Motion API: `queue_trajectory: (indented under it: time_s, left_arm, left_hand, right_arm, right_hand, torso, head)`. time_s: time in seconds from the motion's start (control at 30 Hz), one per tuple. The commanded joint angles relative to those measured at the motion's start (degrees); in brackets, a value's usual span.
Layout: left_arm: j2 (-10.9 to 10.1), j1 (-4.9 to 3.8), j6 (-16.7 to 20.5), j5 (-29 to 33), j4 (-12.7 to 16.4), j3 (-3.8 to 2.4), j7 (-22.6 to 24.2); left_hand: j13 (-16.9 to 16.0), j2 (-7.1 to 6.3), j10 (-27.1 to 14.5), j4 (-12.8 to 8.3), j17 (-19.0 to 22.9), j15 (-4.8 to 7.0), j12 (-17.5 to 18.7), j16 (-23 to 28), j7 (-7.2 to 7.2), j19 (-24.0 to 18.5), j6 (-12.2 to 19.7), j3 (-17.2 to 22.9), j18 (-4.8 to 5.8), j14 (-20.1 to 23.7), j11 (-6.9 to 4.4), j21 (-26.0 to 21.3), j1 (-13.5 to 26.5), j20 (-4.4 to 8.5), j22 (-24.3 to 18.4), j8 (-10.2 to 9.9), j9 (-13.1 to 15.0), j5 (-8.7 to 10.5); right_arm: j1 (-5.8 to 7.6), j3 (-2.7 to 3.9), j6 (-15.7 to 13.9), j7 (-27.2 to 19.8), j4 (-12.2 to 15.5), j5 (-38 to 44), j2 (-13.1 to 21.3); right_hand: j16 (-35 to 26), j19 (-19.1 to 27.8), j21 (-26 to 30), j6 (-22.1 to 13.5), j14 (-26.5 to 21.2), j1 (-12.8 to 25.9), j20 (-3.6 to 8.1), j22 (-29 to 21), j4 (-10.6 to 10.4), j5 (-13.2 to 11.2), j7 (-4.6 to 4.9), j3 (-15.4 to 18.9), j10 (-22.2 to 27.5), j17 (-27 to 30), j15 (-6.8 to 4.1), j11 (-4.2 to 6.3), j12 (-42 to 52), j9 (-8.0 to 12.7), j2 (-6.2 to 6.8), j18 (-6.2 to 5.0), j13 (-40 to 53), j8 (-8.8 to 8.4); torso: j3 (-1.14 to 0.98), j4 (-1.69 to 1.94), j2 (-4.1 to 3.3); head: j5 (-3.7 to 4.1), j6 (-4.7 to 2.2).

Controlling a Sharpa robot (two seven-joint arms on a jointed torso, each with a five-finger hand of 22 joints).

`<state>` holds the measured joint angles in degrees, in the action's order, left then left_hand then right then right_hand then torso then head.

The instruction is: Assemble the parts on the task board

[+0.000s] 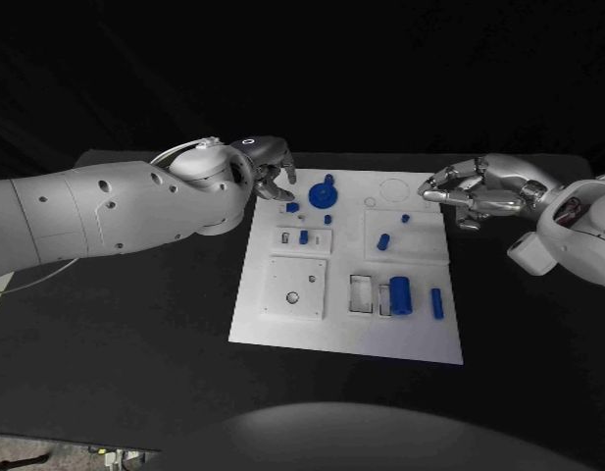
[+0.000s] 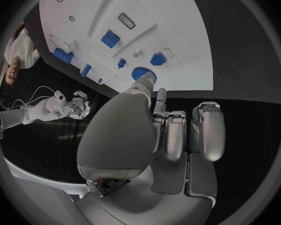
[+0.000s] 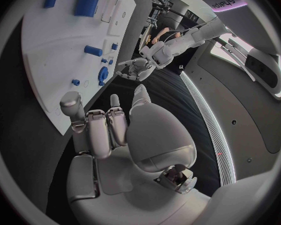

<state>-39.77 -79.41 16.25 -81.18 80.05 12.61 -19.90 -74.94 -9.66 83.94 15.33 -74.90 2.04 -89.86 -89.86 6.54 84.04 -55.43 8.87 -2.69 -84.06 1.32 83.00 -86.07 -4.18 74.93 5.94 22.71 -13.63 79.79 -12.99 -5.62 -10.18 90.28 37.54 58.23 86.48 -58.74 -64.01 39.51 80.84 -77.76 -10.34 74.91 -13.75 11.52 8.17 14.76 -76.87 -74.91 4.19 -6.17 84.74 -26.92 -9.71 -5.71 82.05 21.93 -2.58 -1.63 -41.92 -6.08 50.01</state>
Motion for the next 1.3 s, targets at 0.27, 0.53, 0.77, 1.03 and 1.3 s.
queue_trajectory:
  time_s: [0.27, 0.53, 0.77, 1.03, 1.3]
  left_arm:
    - [0.4, 0.51, -3.2, -1.5, -0.1, -0.05, -0.1]
    - [0.7, 0.85, -3.6, -1.4, -0.2, -0.06, 0.3]
    - [1.3, 1.28, -3.6, -1.4, -1.0, -0.07, 0.5]
    - [1.9, 1.91, -3.2, -1.6, -1.9, -0.10, 1.2]
    - [2.3, 2.26, -3.3, -1.7, -2.6, -0.11, 1.3]
  left_hand:
    - [-15.1, -0.16, 6.1, 0.9, -15.1, -0.26, -0.1, -0.1, -0.24, 1.0, -1.2, -0.5, 0.51, -5.9, 0.28, 0.2, 1.1, -0.36, 8.9, 0.6, -0.8, 1.15]
    - [-15.1, -0.13, 6.1, 0.7, -15.1, -0.17, -0.1, -0.1, -0.33, 1.2, -1.4, -0.4, 0.59, -5.9, 0.18, 0.5, 0.7, -0.31, 9.1, 0.6, -1.2, 1.47]
    - [-15.1, -0.12, 6.1, 0.5, -15.1, -0.12, -0.1, -0.1, -0.32, 1.4, -1.3, -0.3, 0.64, -5.9, 0.16, 0.6, 0.2, -0.26, 9.3, 0.5, -1.7, 1.49]
    - [-15.1, -0.44, 6.1, 0.5, -15.1, -0.24, -0.1, -0.1, 0.01, 1.3, -0.3, -0.6, 0.63, -5.9, 0.37, 0.5, 0.2, -0.30, 9.2, -0.3, -2.7, 1.12]
    - [-15.1, -0.33, 6.1, 0.4, -15.1, -0.28, -0.1, -0.1, 0.02, 1.3, -0.3, -0.5, 0.62, -5.9, 0.40, 0.5, -0.1, -0.32, 9.2, -0.4, -2.9, 0.94]
  right_arm:
    - [-0.15, -0.01, 0.3, -0.7, 0.0, 0.0, 0.1]
    - [-0.28, -0.01, 0.4, -0.6, -0.1, 0.0, 0.0]
    - [-0.39, -0.01, 0.5, -0.6, -0.2, 0.0, -0.1]
    - [-0.44, -0.01, 0.5, -0.6, -0.2, -0.1, 0.0]
    - [-0.45, -0.01, 0.6, -0.5, -0.2, -0.1, 0.0]
  right_hand:
    - [-0.1, -0.2, -0.1, 0.4, 0.3, -0.4, -0.04, 6.2, 0.2, 0.1, -0.15, 0.1, -0.2, -10.5, -0.07, 0.02, -0.3, 0.1, 0.06, -0.84, 2.3, -0.20]
    - [-0.1, -0.1, 0.0, 0.4, 0.1, -0.2, -0.06, 6.2, 0.0, -0.1, -0.08, 0.2, -0.1, -10.4, -0.05, 0.00, -0.4, 0.1, -0.05, -0.87, 2.2, -0.22]
    - [-0.1, -0.1, 0.0, 0.4, 0.2, -0.1, -0.06, 6.2, 0.0, -0.1, -0.05, 0.2, -0.1, -10.4, -0.05, 0.00, -0.4, 0.1, -0.08, -0.88, 2.2, -0.23]
    - [-0.1, -0.1, 0.0, 0.4, 0.1, 0.0, -0.07, 6.2, -0.1, -0.2, -0.03, 0.3, -0.1, -10.4, -0.04, -0.01, -0.4, 0.1, -0.10, -0.88, 2.2, -0.23]
    - [-0.1, -0.1, 0.0, 0.4, 0.1, 0.0, -0.07, 6.2, -0.1, -0.2, -0.03, 0.3, -0.1, -10.4, -0.04, -0.01, -0.4, 0.1, -0.11, -0.89, 2.2, -0.23]
  torso:
    - [-0.02, -0.04, 0.11]
    - [0.02, 0.03, 0.13]
    - [0.00, -0.08, 0.08]
    - [-0.01, -0.01, 0.01]
    - [0.00, 0.00, 0.07]
  head:
    - [-0.06, -0.01]
    - [0.28, -0.01]
    - [0.59, -0.01]
    - [0.84, -0.01]
    - [0.60, -0.01]
